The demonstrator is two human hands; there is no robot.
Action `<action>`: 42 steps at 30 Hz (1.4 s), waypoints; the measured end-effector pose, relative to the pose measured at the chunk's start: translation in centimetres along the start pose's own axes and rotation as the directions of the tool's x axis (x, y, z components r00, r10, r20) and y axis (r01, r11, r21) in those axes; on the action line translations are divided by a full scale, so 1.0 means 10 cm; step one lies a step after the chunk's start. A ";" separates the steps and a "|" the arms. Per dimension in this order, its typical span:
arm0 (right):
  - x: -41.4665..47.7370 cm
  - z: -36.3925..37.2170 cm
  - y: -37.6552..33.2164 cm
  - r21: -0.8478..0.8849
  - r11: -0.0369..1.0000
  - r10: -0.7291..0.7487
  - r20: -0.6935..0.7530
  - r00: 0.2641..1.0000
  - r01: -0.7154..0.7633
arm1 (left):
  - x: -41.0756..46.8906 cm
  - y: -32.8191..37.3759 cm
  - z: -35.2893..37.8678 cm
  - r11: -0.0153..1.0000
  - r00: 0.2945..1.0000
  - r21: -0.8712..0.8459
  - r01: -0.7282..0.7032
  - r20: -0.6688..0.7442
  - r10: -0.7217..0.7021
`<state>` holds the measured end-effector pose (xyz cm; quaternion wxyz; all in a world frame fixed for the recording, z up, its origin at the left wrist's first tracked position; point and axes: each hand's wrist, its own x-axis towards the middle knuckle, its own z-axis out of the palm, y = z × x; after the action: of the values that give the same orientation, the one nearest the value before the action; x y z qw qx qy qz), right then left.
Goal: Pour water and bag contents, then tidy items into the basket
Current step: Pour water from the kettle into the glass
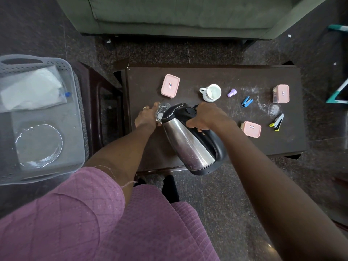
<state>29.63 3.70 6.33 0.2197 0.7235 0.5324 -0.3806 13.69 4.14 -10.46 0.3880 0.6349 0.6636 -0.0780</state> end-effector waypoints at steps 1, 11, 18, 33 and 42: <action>0.00 0.00 -0.01 -0.002 1.000 -0.001 -0.002 1.000 0.001 | 0.00 0.00 0.00 1.000 1.000 0.001 0.000 0.000 0.000; -0.01 0.01 -0.03 -0.018 1.000 0.003 -0.005 1.000 -0.003 | -0.01 0.01 -0.03 1.000 1.000 -0.006 0.015 0.025 -0.015; -0.03 0.05 -0.01 0.016 1.000 0.009 -0.029 1.000 -0.009 | -0.03 0.01 -0.05 1.000 1.000 -0.021 0.015 0.027 -0.015; -0.17 -0.13 -0.03 -0.046 0.999 0.017 -0.065 0.998 -0.020 | -0.08 0.04 -0.13 0.997 0.998 -0.067 0.030 0.065 -0.026; -0.20 -0.18 -0.05 -0.066 0.996 0.057 -0.019 0.998 -0.058 | -0.07 0.03 -0.10 0.998 0.998 -0.047 0.046 0.041 -0.044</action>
<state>29.46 3.93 9.05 0.2501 0.7339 0.5257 -0.3500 13.43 4.26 -9.26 0.4145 0.6085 0.6715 -0.0836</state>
